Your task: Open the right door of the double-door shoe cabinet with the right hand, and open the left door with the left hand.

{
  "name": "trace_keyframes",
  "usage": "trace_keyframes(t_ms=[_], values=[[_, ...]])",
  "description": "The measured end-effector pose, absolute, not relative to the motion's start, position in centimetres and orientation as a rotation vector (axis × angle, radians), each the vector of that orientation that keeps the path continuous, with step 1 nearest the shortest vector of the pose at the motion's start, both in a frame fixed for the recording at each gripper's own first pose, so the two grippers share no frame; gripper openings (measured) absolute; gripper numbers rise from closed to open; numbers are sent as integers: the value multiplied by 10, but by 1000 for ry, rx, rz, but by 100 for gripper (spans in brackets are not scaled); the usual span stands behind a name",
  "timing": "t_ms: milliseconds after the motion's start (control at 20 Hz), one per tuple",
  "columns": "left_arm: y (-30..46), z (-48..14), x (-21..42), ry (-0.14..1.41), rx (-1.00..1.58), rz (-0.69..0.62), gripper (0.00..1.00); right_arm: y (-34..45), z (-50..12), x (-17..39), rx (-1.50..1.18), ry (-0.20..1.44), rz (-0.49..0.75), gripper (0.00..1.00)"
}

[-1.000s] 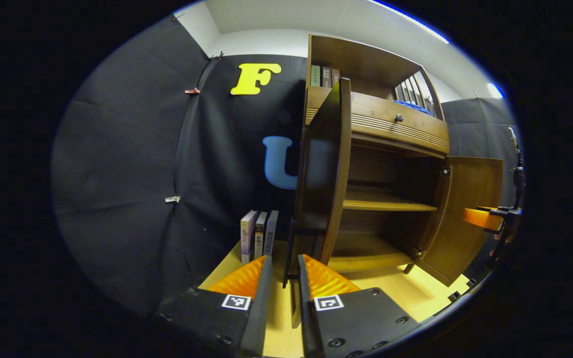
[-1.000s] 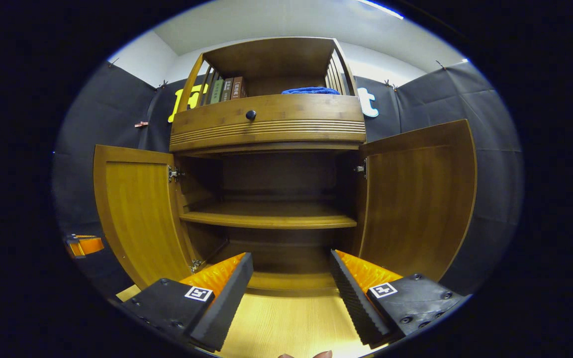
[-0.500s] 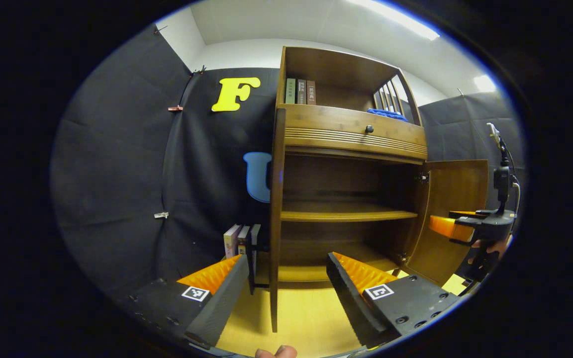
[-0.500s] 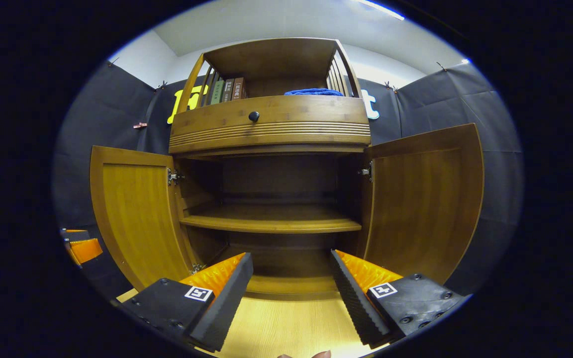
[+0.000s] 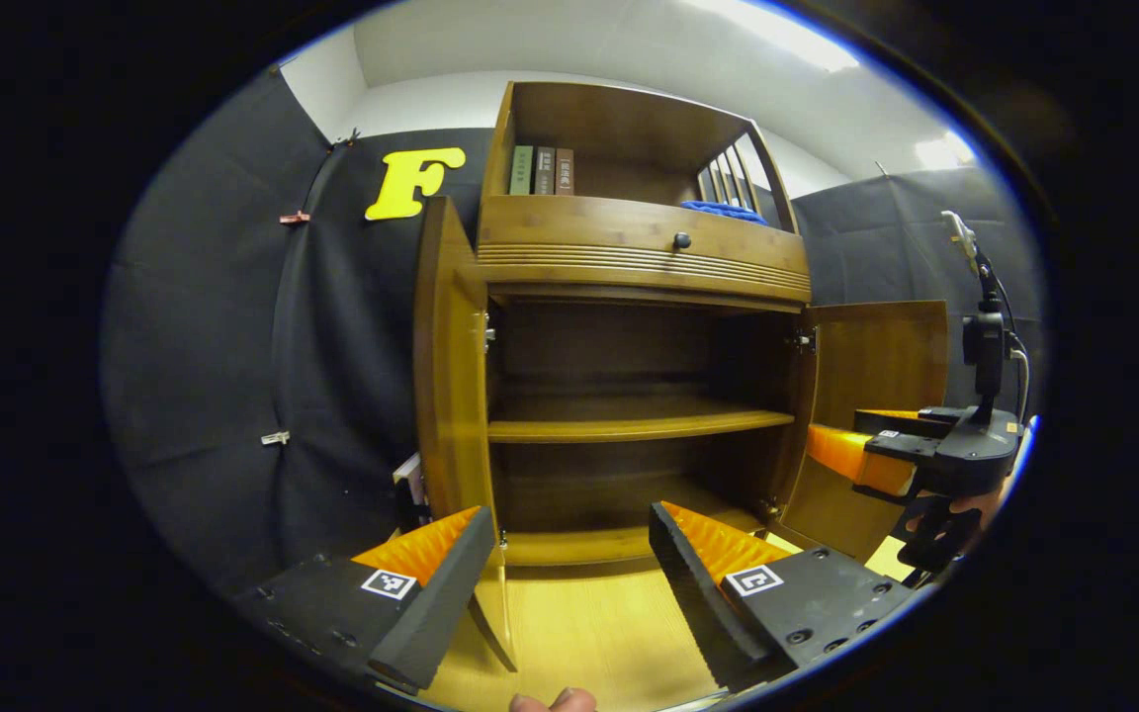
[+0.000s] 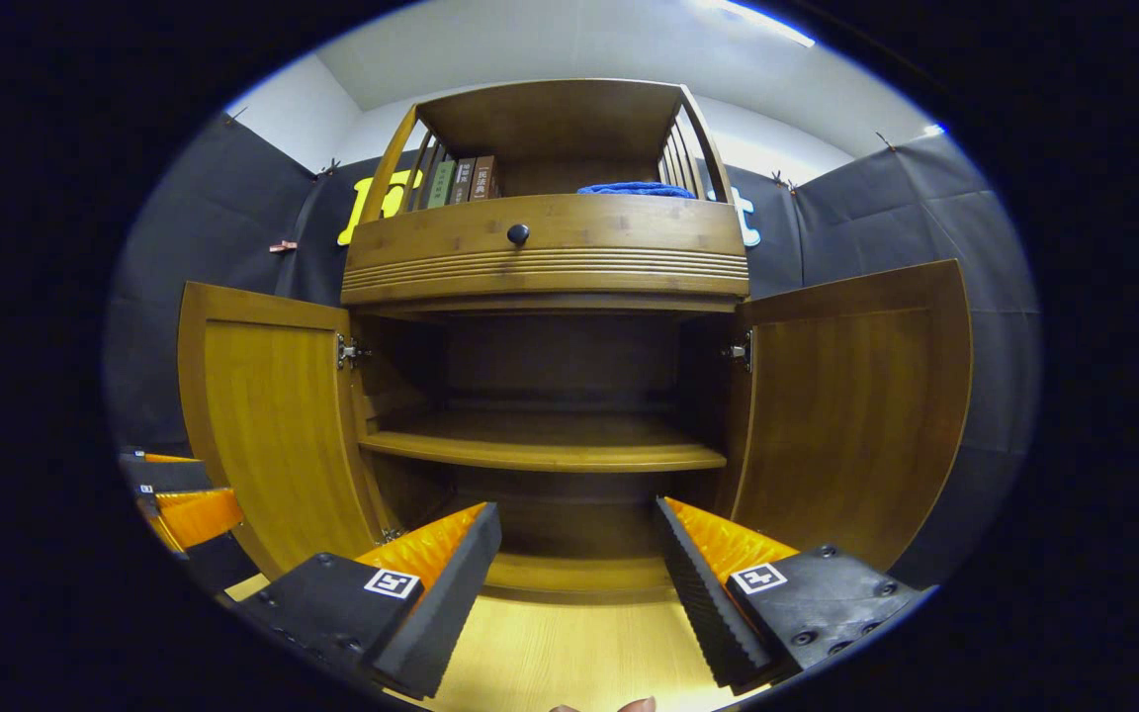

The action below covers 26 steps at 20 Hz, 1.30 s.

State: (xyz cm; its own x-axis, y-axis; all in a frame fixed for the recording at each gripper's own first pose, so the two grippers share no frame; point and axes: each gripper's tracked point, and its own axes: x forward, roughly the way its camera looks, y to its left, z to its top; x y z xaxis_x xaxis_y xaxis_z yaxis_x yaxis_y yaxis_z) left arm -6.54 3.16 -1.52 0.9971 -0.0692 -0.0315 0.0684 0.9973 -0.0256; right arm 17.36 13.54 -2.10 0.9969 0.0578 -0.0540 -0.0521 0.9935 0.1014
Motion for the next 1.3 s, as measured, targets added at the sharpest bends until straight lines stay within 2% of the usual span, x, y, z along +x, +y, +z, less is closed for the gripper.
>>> trace_keyframes(t_ms=[100, 150, 350, 550, 850, 1000, 1050, 1300], values=[[26, -10, -61, 17, -43, -73, 97, 136, -17, 172, 100, 55, 64, 99], [22, -8, -59, 11, -51, -74, 97, 134, -14, 171, 94, 47, 61, 96], [15, -3, -54, -12, -70, -84, 98, 129, -13, 172, 81, 50, 55, 100], [17, -4, -52, -5, -57, -83, 99, 131, -2, 169, 71, 21, 45, 95], [24, -1, -53, -10, -88, -54, 98, 137, 3, 167, 59, 17, 74, 98], [21, -1, -51, -9, -104, -57, 94, 134, 9, 166, 46, 4, 77, 95], [21, -1, -51, -9, -100, -58, 95, 133, 10, 166, 44, -2, 75, 98], [22, 3, -52, -15, -80, -56, 93, 131, 9, 158, 49, 1, 70, 98]])
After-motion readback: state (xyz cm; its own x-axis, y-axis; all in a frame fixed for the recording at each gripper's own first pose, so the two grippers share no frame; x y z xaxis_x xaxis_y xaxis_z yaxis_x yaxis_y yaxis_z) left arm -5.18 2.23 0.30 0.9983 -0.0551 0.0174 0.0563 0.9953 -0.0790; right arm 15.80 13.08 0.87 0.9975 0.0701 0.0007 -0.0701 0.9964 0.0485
